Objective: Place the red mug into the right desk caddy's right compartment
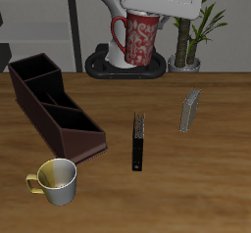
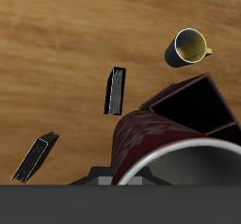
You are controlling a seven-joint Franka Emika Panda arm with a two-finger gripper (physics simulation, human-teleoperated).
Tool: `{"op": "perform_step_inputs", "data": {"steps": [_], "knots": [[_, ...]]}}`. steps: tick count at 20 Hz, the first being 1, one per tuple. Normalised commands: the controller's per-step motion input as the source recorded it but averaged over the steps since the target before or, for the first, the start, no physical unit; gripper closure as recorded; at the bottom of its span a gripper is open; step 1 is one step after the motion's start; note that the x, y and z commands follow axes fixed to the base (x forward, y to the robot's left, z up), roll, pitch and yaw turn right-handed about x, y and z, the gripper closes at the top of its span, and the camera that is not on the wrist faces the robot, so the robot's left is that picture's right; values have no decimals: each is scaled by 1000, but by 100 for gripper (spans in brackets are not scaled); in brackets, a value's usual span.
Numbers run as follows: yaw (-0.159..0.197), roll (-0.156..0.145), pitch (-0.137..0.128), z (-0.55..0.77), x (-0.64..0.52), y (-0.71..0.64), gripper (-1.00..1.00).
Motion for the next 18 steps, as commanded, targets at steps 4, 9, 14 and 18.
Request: {"op": "perform_step_inputs", "data": {"steps": [4,9,14,18], "knots": [[-1,-47,-53,286,-439,-241,100],[-16,-33,-5,35,-243,-220,100],[-5,-58,-9,-36,-354,-262,100],[-8,-40,-21,77,-234,-157,100]]}}
